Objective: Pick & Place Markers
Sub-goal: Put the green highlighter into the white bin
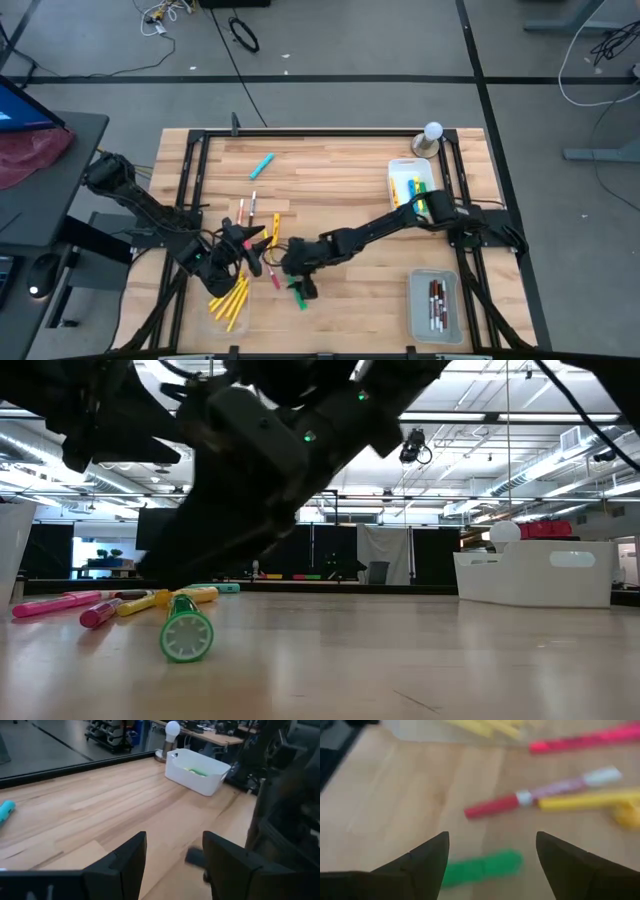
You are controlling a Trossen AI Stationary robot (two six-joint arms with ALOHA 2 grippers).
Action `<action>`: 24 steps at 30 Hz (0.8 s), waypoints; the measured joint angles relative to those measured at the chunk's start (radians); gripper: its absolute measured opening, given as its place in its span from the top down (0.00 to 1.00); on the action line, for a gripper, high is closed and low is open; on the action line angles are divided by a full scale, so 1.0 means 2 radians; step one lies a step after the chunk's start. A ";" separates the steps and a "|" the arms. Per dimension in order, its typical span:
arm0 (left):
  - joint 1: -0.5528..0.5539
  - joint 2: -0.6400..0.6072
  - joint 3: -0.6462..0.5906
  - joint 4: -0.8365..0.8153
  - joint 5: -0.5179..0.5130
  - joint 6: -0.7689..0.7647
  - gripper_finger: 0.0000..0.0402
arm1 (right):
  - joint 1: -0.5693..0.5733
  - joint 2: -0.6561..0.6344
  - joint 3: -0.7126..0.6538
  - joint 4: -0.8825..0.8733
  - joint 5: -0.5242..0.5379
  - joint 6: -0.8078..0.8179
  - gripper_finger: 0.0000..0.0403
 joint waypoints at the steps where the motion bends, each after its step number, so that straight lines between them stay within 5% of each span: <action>1: 0.000 0.000 0.000 0.001 0.000 0.000 0.50 | -0.001 0.004 0.004 0.002 -0.010 -0.011 0.26; 12: 0.000 0.000 0.000 0.001 0.004 0.004 0.50 | -0.018 0.013 0.004 -0.005 -0.087 -0.178 0.32; 24: 0.000 0.000 0.000 -0.001 0.004 0.005 0.50 | -0.034 -0.003 0.005 -0.123 -0.088 -0.211 0.36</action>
